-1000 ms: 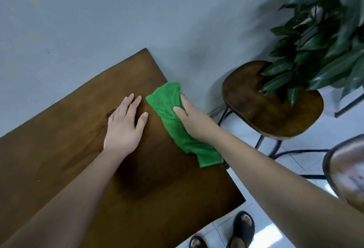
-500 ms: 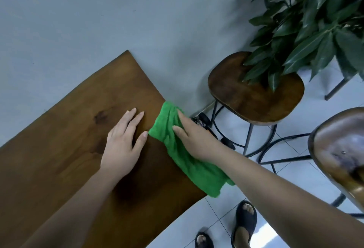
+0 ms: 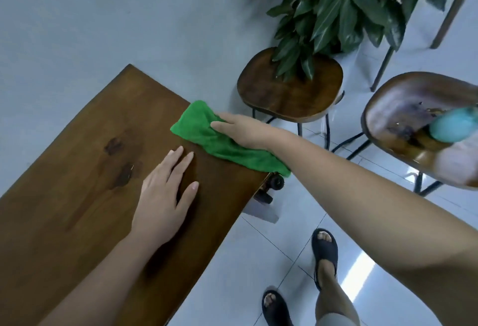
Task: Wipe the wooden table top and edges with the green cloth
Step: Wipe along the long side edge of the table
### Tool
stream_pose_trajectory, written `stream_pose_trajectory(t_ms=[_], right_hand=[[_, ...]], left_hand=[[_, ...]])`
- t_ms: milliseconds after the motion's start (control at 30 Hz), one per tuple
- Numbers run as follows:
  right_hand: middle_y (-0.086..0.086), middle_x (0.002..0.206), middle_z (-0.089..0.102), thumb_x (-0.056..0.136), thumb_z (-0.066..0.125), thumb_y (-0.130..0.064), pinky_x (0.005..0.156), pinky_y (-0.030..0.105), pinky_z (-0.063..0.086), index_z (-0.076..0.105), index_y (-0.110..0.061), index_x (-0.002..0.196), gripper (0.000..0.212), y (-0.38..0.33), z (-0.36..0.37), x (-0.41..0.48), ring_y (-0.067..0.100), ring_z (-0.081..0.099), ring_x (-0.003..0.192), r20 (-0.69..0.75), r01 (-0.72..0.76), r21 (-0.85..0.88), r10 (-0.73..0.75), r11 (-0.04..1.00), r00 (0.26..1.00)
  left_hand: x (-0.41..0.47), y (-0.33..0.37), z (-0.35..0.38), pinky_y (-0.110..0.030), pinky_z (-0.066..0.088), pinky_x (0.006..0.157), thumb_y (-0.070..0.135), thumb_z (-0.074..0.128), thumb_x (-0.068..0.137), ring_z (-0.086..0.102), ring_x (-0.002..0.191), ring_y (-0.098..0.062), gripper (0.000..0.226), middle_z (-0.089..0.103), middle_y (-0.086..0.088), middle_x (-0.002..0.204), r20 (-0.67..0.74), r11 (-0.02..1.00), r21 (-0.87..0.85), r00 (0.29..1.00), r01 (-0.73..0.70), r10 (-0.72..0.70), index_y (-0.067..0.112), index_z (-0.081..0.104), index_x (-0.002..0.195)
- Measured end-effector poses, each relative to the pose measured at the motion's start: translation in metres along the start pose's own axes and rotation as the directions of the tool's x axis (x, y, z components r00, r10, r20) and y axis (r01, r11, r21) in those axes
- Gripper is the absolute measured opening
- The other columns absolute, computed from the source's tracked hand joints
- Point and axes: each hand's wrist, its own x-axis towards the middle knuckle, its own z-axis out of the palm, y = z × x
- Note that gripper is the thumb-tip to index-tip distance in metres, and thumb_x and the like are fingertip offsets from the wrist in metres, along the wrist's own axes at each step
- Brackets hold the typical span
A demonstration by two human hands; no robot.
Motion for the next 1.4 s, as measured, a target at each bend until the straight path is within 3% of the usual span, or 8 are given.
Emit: stream_pose_trajectory(t_ms=[233,367,533,600,733,1067,1200,1400], right_hand=[[-0.013,0.147,0.065,0.116,0.050,-0.046,0.105,0.022,0.038,0.060,-0.028,0.156,0.045,0.021,0.024,-0.085,0.009,0.059,0.131,-0.328,-0.049,0.093,0.077,0.994,0.941],[-0.001,0.146,0.069,0.117,0.047,-0.040,0.116,0.040,0.047,0.062,-0.023,0.153,0.043,0.037,0.065,-0.099,0.020,0.063,0.133,-0.621,0.023,0.169,0.088,0.985,0.779],[0.005,0.180,0.023,0.118,0.043,-0.032,0.129,0.028,0.019,0.011,-0.021,0.176,0.067,0.026,0.139,-0.097,0.018,0.026,0.163,-0.827,0.246,0.379,0.207,0.892,0.523],[-0.002,0.184,0.006,0.117,0.041,-0.038,0.136,0.040,0.014,-0.006,-0.027,0.175,0.076,0.016,0.175,-0.097,0.014,0.010,0.168,-0.838,0.337,0.443,0.250,0.831,0.484],[-0.011,0.184,-0.006,0.117,0.037,-0.044,0.138,0.047,0.009,-0.012,-0.030,0.174,0.077,-0.005,0.257,-0.111,0.004,-0.005,0.168,-0.787,0.395,0.544,0.287,0.740,0.546],[-0.024,0.180,-0.014,0.118,0.034,-0.044,0.131,0.017,0.009,-0.018,-0.038,0.172,0.075,-0.070,0.438,-0.175,-0.015,-0.005,0.161,-0.686,0.335,0.625,0.292,0.705,0.667],[-0.015,0.182,-0.013,0.119,0.036,-0.034,0.134,0.023,0.004,-0.016,-0.026,0.173,0.075,-0.066,0.411,-0.159,-0.009,-0.012,0.162,-0.725,0.321,0.584,0.300,0.746,0.620],[0.005,0.184,-0.010,0.118,0.043,-0.019,0.101,-0.008,-0.011,-0.010,-0.014,0.174,0.077,-0.038,0.280,-0.127,0.007,-0.004,0.164,-0.797,0.317,0.521,0.318,0.793,0.514]], left_hand=[[-0.057,-0.014,0.010,-0.056,0.023,0.137,0.070,0.025,0.111,0.012,0.172,-0.012,0.071,0.018,0.012,0.185,0.016,0.978,-0.011,0.978,-0.210,0.210,0.039,0.026,0.175],[-0.084,-0.022,0.012,-0.060,0.025,0.135,0.070,0.023,0.112,0.015,0.172,-0.013,0.070,0.020,0.012,0.185,0.009,0.960,-0.017,0.960,-0.278,0.278,0.039,0.029,0.174],[-0.112,-0.035,0.016,-0.056,0.026,0.135,0.062,0.027,0.115,0.014,0.171,-0.010,0.065,0.019,0.013,0.185,0.007,0.948,0.017,0.948,-0.317,0.317,0.037,0.028,0.174],[-0.122,-0.039,0.018,-0.053,0.025,0.135,0.055,0.032,0.118,0.014,0.171,-0.009,0.060,0.019,0.014,0.184,0.001,0.949,0.012,0.949,-0.315,0.315,0.036,0.030,0.174],[-0.147,-0.052,0.018,-0.048,0.024,0.133,0.047,0.040,0.115,0.014,0.171,-0.008,0.061,0.021,0.015,0.184,-0.006,0.956,0.003,0.956,-0.293,0.293,0.033,0.034,0.174],[-0.249,-0.127,0.010,-0.053,0.027,0.133,0.046,0.039,0.120,0.013,0.171,-0.008,0.056,0.019,0.018,0.184,0.001,0.986,0.010,0.986,-0.167,0.167,0.035,0.032,0.174],[-0.250,-0.126,0.010,-0.051,0.025,0.132,0.055,0.033,0.116,0.014,0.171,-0.007,0.061,0.021,0.016,0.184,-0.017,0.988,0.010,0.988,-0.155,0.155,0.035,0.033,0.174],[-0.250,-0.123,0.010,-0.049,0.019,0.134,0.062,0.026,0.116,0.012,0.170,-0.004,0.062,0.021,0.019,0.183,-0.020,0.990,-0.001,0.989,-0.144,0.144,0.038,0.032,0.173]])
